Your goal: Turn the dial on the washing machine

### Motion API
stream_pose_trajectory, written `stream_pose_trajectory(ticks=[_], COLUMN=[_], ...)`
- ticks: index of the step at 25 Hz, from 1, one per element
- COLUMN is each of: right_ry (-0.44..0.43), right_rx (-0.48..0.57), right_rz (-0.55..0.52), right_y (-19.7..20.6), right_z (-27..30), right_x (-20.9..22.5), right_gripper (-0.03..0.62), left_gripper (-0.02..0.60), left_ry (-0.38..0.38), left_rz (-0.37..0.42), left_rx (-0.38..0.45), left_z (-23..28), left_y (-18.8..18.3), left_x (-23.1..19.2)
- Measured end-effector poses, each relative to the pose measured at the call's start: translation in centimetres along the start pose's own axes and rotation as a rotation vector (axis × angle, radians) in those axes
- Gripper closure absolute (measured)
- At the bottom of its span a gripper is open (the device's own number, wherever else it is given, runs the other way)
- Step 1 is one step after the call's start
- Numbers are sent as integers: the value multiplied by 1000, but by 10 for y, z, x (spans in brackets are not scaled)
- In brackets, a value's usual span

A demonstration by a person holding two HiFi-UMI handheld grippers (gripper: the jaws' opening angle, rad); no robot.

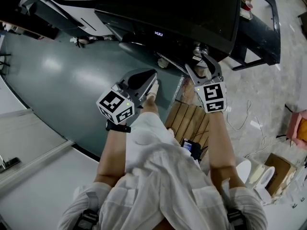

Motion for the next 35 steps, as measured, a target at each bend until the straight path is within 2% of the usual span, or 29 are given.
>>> stream_pose_trajectory(ticks=[2, 5, 7, 11, 16, 20, 25, 35], right_ry=[50, 49, 68, 110, 97, 66, 62, -21], right_rx=[5, -44, -47, -78, -112, -182, -192, -228], right_rz=[-68, -140, -150, -70, 44, 114, 145, 174], right_y=[-6, -2, 3, 16, 29, 46, 52, 60], right_z=[3, 15, 15, 9, 8, 12, 17, 32], right_x=[11, 15, 14, 16, 19, 17, 15, 1], right_gripper=[330, 328, 327, 287, 279, 267, 258, 278], left_gripper=[566, 566, 566, 566, 566, 566, 566, 566], left_ry=[1, -7, -12, -16, -10, -2, -5, -3], left_rz=[0, 0, -3, -8, -13, -14, -16, -19], left_rx=[4, 7, 9, 10, 4, 0, -2, -8], left_z=[-1, -3, -5, -6, -3, 1, 1, 2], left_y=[0, -1, 0, 1, 4, 5, 6, 8], left_x=[2, 1, 0, -1, 0, 1, -1, -3])
Point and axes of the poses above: the fingertips, and each gripper's own axes: z forward along the fingers, x to its right, y out of its underside, the point moved 7 cm from there along -z, backward along the fingers, and after that the axes turned 8 degrees about y, right-handed, at the moved point
